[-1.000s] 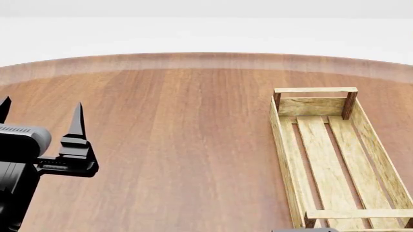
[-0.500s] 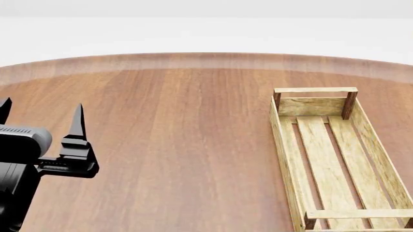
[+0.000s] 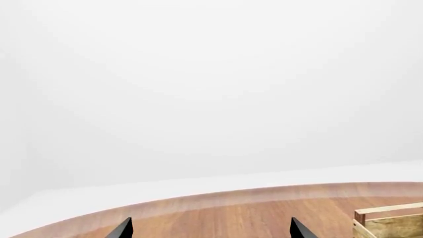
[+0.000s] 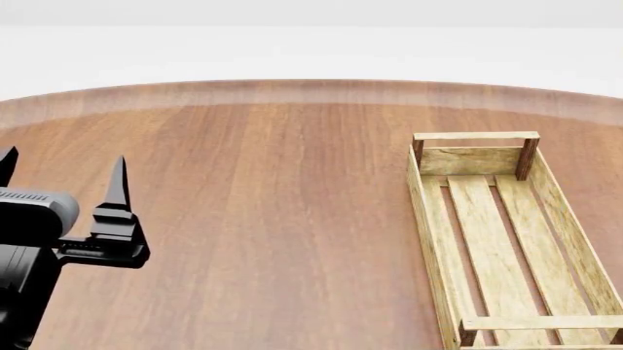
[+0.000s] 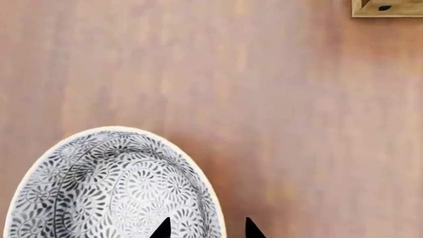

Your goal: Stack the right bowl on the left bowl and place them in the tray.

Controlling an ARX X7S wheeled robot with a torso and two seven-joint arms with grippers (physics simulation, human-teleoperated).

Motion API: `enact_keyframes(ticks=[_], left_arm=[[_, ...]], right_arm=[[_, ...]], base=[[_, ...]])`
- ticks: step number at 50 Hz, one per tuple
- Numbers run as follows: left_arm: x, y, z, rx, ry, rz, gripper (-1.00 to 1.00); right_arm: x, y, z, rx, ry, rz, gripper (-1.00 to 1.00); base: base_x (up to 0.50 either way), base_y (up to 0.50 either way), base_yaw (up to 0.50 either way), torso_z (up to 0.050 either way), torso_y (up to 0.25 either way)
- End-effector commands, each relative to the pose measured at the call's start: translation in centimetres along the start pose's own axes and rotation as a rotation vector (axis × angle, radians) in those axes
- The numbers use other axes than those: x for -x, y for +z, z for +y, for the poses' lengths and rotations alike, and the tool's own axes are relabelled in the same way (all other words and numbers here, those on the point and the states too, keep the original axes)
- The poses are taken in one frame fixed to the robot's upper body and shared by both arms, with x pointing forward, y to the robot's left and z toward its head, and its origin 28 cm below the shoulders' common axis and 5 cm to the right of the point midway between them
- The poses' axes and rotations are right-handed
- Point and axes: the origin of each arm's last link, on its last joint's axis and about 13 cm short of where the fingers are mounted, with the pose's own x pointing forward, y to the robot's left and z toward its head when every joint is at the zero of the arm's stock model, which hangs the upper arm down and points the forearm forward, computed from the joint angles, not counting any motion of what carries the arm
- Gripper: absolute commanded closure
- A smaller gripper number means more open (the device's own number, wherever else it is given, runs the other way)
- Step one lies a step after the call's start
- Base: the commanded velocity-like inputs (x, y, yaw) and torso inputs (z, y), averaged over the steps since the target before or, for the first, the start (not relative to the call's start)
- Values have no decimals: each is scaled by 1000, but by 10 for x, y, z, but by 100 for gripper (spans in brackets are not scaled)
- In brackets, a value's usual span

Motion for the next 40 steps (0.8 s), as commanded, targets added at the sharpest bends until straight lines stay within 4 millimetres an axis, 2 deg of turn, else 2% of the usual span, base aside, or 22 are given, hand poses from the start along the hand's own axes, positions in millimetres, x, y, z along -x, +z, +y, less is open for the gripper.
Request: enact_keyframes(ticks=[1, 22, 30, 40], left_arm=[[0, 0, 0, -1, 1, 0, -100], [1, -1, 1, 0, 2, 2, -100], [2, -2, 1, 2, 4, 3, -100], [1, -2, 0, 1, 2, 4, -100]], right_arm=[[-2, -1, 0, 7, 6, -1, 100], [1, 2, 1, 1, 29, -18, 100], [14, 18, 1, -21, 114, -142, 100], [30, 38, 1, -45, 152, -207, 100]], base=[[0, 0, 0, 0, 0], [0, 0, 0, 0, 0], [0, 0, 0, 0, 0], [0, 0, 0, 0, 0]])
